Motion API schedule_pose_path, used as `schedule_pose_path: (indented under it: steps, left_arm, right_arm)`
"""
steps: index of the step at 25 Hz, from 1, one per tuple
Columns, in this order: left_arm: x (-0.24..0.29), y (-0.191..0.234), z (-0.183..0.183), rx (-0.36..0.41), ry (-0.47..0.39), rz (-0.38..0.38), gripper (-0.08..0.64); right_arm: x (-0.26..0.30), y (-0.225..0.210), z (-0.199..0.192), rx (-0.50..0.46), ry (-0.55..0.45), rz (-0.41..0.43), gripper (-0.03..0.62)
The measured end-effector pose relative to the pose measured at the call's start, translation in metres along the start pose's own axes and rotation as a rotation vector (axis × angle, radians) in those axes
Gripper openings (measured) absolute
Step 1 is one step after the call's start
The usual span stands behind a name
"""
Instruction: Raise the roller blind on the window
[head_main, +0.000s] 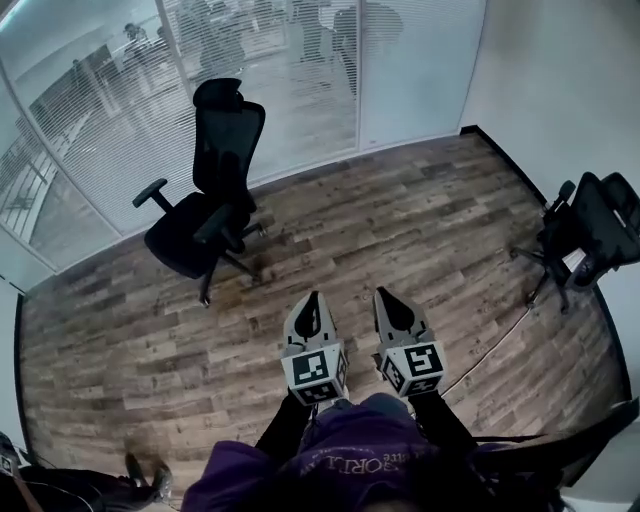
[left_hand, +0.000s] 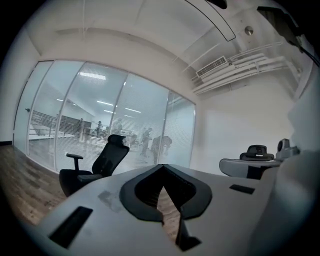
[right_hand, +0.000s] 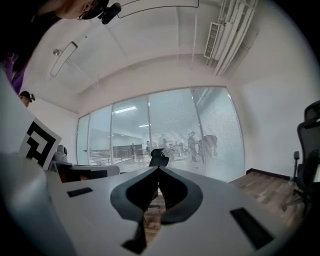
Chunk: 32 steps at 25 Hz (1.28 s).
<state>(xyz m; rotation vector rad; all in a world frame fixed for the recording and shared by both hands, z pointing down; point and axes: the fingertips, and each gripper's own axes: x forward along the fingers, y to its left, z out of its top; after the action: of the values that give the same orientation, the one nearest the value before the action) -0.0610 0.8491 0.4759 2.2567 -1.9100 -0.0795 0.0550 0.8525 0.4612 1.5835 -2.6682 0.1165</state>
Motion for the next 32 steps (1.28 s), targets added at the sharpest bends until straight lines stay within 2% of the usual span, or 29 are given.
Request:
schedule_pose_path:
  steps: [6,10,13,16,19,23,29,32]
  left_arm:
    - [0.114,0.011,0.012,0.037,-0.015,-0.024,0.000]
    - [0.193,0.034,0.002,-0.005,0.022,0.034,0.000]
    - [0.273,0.051,0.004,-0.029,0.033,0.073,0.000]
    - [0.362,0.052,0.021,-0.020,0.025,0.089,0.000]
    - [0.444,0.045,0.050,-0.023,-0.016,0.104,0.000]
    - [0.516,0.037,0.068,-0.061,-0.050,0.133,0.000]
    - [0.607,0.062,0.072,-0.092,-0.018,0.165,0.000]
    - [0.662,0.079,0.079,-0.099,-0.048,0.161,0.000]
  right_arm:
    - [0.102,-0.051,0.002,0.014,0.025,-0.018,-0.003]
    - [0.184,-0.092,0.000,0.019,0.025,0.025,-0.003]
    - [0.263,-0.130,0.005,0.024,0.015,0.062,-0.003]
    - [0.333,-0.178,0.023,0.018,0.011,0.087,-0.003]
    - [0.391,-0.231,0.049,0.007,-0.001,0.118,-0.003]
    - [0.450,-0.292,0.063,0.024,-0.006,0.132,-0.003]
    - [0.541,-0.325,0.067,0.018,-0.006,0.168,-0.003]
    - [0.593,-0.339,0.070,0.034,-0.023,0.193,-0.002]
